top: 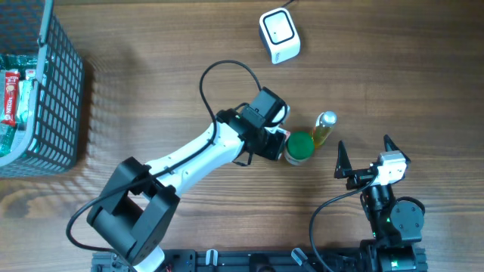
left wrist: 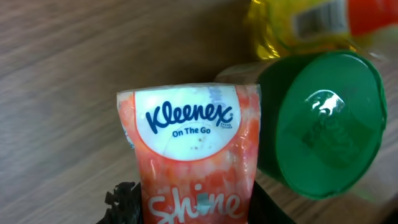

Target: Scan the item barcode

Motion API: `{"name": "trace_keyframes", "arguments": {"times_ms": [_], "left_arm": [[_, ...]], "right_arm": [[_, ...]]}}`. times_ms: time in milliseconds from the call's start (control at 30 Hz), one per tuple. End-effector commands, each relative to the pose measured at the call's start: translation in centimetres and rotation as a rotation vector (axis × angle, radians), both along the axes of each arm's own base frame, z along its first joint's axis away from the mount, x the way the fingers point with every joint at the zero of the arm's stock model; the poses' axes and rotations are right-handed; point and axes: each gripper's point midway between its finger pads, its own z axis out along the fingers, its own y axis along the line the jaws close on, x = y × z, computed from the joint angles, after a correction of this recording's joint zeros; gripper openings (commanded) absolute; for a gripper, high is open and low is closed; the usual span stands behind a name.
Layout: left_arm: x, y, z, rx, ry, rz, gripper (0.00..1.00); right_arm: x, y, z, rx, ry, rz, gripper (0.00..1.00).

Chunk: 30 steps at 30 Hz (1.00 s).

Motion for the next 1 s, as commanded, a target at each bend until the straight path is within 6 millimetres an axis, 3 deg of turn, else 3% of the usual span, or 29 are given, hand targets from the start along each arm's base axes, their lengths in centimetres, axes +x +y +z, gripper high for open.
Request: {"name": "trace_keyframes", "arguments": {"times_ms": [0,167,567,700,833,967], "left_arm": [[0.5,0.6,-0.5,0.065,-0.047,0.049,0.33],[2.3,2.4,-0.8,0.164,-0.137,0.107,0.34],[1.7,3.0,-4.8,0.234,-0.056,0.14,0.37],[1.3,2.7,-5.0,0.217,-0.031,0.132,0.58],[1.2,2.5,-4.9,0.202,-0.018,0.128,0.94],[3.0,2.9,-2.9,0.163,-0.05,0.17,0.99]], "right_arm": [[0.0,-0.3,0.1,0.0,-0.005,-0.016,1.0],[0.0,-0.3,0.1,0.001,-0.004,-0.016,1.0],[0.0,-0.3,0.1,0.001,-0.004,-0.016,1.0],[0.0,-0.3,0.1,0.001,-0.004,-0.016,1.0],[0.0,-0.3,0.1,0.001,-0.004,-0.016,1.0],[0.0,-0.3,0.1,0.001,-0.004,-0.016,1.0]]}}
